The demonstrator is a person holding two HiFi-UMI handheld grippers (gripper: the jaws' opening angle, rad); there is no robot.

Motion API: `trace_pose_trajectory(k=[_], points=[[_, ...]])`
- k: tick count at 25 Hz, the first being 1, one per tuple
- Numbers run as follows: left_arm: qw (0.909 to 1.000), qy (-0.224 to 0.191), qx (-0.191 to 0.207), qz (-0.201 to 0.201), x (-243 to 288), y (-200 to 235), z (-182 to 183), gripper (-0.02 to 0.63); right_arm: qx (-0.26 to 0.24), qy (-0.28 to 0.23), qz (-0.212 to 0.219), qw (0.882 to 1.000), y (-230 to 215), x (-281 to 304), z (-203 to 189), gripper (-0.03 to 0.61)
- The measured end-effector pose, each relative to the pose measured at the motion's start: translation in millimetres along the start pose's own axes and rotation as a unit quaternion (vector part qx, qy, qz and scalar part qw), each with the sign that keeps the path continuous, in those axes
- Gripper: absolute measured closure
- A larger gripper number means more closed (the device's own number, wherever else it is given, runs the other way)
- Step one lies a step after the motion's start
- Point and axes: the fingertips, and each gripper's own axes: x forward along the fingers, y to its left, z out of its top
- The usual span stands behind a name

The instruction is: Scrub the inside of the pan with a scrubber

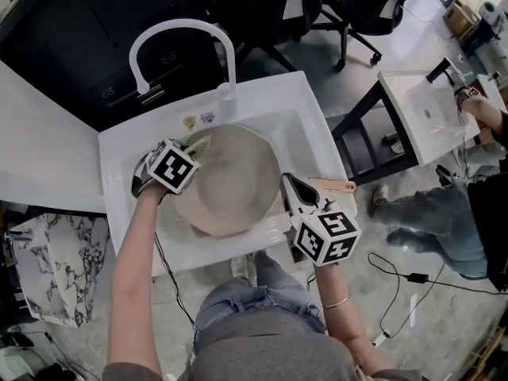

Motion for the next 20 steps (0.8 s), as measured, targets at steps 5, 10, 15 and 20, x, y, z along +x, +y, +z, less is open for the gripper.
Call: trace_pose_trajectory(k=[5, 10, 15, 20], points=[[0.984, 0.059, 0.164, 0.038, 22.1, -3.2, 5.8, 0.548, 0.0, -0.002, -0.006, 1.0, -1.3, -5.5, 1.0, 0.568], [0.9256, 0.138, 0.352, 0.023, 35.6, -29.4, -8.8, 0.548, 0.003, -0.005, -0.013, 1.0, -4.2, -10.9, 2.7, 0.568], [0.9014, 0.211, 0.376, -0.041, 33.4, -46.4, -31.5, 0.551, 0.005, -0.011, -0.016, 1.0, -2.8, -16.5, 5.1, 0.568], [0.8808, 0.301, 0.35, -0.106, 16.8, -65.6, -60.0, 0.552, 0.004, -0.016, -0.019, 1.0, 1.2, -24.6, 3.8, 0.568]])
